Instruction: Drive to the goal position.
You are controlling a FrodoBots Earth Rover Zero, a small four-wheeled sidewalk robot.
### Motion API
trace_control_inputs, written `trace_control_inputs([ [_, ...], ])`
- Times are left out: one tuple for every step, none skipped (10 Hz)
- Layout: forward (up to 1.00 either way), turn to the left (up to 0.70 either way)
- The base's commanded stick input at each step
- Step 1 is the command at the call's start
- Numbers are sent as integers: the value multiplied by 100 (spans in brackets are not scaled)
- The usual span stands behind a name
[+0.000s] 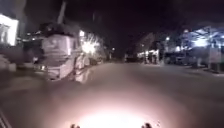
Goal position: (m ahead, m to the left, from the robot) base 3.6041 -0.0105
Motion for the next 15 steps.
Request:
trace_control_inputs([
  [70,0],
  [70,0],
  [70,0],
  [70,0],
  [70,0],
  [70,0],
  [70,0],
  [70,0],
  [70,0],
  [70,0],
  [70,0],
  [70,0],
  [70,0],
  [70,0],
  [70,0],
])
